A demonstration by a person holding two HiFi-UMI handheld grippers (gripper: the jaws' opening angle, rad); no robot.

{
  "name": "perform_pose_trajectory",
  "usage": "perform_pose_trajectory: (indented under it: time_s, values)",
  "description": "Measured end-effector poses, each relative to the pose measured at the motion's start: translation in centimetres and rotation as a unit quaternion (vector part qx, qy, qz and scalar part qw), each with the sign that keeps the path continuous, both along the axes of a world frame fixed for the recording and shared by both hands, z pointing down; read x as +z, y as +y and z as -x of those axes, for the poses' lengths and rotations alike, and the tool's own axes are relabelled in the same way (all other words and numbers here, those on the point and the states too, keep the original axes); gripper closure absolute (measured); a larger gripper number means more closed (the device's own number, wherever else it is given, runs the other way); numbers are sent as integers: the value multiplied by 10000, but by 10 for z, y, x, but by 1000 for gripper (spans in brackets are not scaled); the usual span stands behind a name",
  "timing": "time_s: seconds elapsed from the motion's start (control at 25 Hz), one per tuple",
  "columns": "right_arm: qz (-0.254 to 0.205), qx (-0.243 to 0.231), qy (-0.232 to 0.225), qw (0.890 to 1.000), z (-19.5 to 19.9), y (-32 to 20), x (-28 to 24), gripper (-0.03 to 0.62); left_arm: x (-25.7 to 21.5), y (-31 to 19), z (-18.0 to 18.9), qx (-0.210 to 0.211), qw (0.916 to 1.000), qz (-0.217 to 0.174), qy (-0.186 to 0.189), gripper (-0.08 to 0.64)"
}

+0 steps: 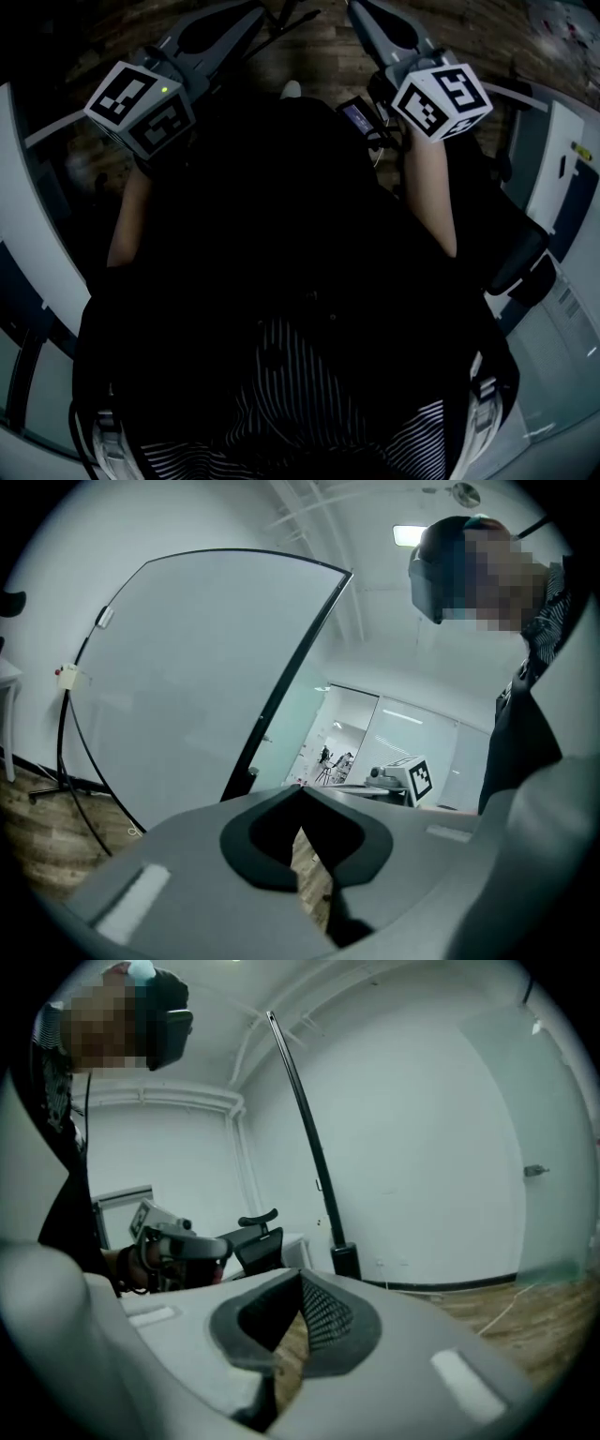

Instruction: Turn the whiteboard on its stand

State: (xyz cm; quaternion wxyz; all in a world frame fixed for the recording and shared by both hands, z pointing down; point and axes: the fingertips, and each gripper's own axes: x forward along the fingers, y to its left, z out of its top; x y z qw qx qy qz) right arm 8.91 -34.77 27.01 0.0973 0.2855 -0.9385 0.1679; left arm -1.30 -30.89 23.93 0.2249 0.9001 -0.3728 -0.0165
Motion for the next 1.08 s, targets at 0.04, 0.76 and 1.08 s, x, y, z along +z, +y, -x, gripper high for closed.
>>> perform_pose_trajectory:
  time_s: [0.04,0.76,1.08]
  values:
    - [13,-159,-42,9999,7,7,-3,592,0,0,2,4,10000,-3,-25,555]
    - [530,-631,-517,9953,2,48,47,592,49,7,-50,485,9979,226,-365,555]
    - [590,-105,-410,9974,-57,157,20,592,26,113,-112,1337,9906,-37,-273,555]
